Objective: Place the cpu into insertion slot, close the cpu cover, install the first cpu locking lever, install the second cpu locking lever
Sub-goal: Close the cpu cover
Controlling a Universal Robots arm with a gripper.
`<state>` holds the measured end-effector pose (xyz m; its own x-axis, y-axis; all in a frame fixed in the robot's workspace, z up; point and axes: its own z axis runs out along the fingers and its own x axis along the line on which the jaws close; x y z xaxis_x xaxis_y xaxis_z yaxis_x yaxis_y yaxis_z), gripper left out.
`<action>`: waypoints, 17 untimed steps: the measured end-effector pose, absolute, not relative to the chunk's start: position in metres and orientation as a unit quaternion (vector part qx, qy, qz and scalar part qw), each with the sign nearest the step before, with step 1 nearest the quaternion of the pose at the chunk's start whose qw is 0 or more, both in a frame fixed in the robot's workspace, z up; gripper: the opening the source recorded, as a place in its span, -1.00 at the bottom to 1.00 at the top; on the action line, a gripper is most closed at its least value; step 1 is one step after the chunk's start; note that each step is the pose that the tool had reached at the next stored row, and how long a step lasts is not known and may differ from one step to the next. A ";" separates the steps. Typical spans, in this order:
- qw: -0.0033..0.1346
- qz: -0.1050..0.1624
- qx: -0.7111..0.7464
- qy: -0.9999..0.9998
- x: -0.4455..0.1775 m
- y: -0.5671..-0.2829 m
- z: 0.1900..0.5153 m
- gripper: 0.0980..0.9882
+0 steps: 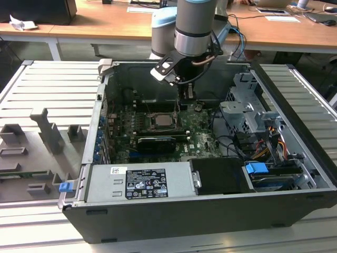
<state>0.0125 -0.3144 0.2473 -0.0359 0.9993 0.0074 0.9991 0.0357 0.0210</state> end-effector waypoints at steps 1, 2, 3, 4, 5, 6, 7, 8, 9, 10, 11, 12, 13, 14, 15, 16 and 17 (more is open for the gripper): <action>0.005 0.010 0.694 0.720 0.009 -0.314 0.247 -0.98; 0.005 0.010 0.694 0.720 0.007 -0.314 0.247 -0.98; 0.005 0.010 0.694 0.720 0.005 -0.314 0.247 -0.98; 0.005 0.010 0.694 0.720 0.002 -0.314 0.246 -0.98; 0.005 0.010 0.694 0.720 -0.002 -0.314 0.246 -0.98; 0.005 0.010 0.694 0.720 -0.004 -0.314 0.245 -0.98; 0.005 0.010 0.694 0.720 -0.006 -0.314 0.245 -0.98; 0.005 0.010 0.694 0.720 -0.008 -0.314 0.244 -0.98; 0.005 0.010 0.694 0.720 -0.010 -0.314 0.244 -0.98; 0.005 0.010 0.694 0.720 -0.012 -0.314 0.243 -0.98; 0.005 0.010 0.694 0.720 -0.013 -0.314 0.243 -0.98; 0.005 0.010 0.694 0.720 -0.015 -0.314 0.243 -0.98; 0.005 0.010 0.694 0.720 -0.016 -0.314 0.242 -0.98; 0.005 0.010 0.694 0.720 -0.017 -0.314 0.241 -0.98; 0.005 0.010 0.694 0.720 -0.019 -0.314 0.241 -0.98; 0.005 0.010 0.694 0.720 -0.021 -0.314 0.240 -0.98; 0.005 0.010 0.694 0.720 -0.022 -0.314 0.239 -0.98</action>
<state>-0.0224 -0.3136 0.2389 -0.0357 0.9993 0.0074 0.9991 0.0356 0.0212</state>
